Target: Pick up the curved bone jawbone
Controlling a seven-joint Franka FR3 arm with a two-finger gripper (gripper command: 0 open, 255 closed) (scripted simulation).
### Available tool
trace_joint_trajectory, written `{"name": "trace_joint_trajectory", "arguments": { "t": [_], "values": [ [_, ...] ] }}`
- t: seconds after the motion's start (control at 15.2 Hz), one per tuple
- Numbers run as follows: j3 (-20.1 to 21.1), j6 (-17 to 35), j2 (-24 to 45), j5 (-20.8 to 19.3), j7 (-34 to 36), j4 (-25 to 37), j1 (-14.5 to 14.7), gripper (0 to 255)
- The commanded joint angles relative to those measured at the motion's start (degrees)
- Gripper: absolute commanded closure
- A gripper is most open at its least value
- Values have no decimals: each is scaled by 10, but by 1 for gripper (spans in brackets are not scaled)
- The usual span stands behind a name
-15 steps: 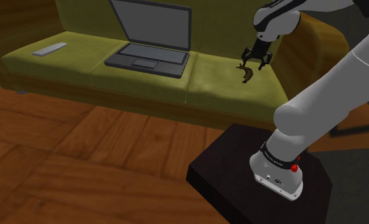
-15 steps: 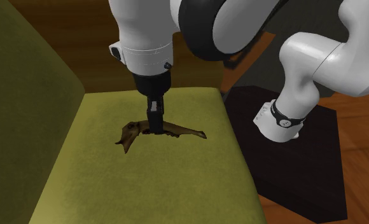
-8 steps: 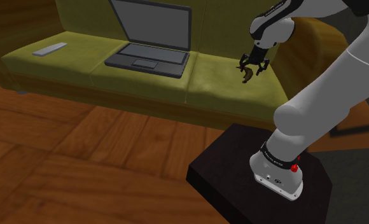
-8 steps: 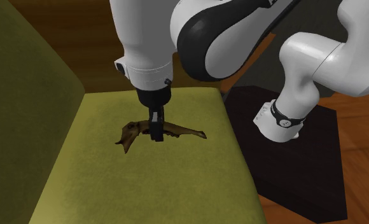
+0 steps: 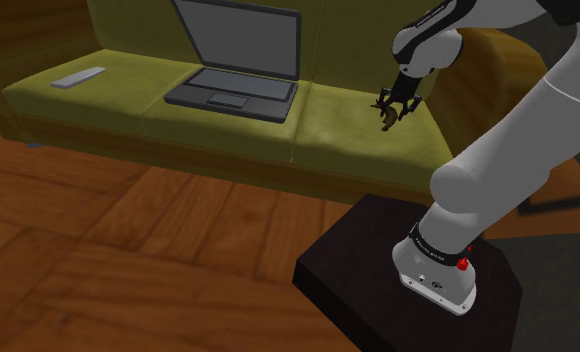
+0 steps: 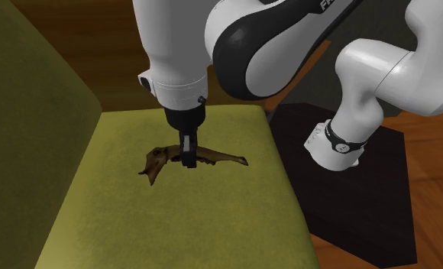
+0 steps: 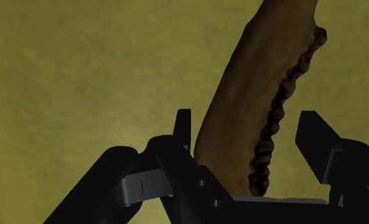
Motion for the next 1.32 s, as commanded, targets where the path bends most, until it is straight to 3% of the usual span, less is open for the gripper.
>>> {"name": "trace_joint_trajectory", "arguments": {
  "t": [0.0, 1.25],
  "values": [
    [0, 0, 1, 0, 0, -1, 0, 255],
    [10, -121, -57, -23, 22, 67, -3, 255]
  ]
}}
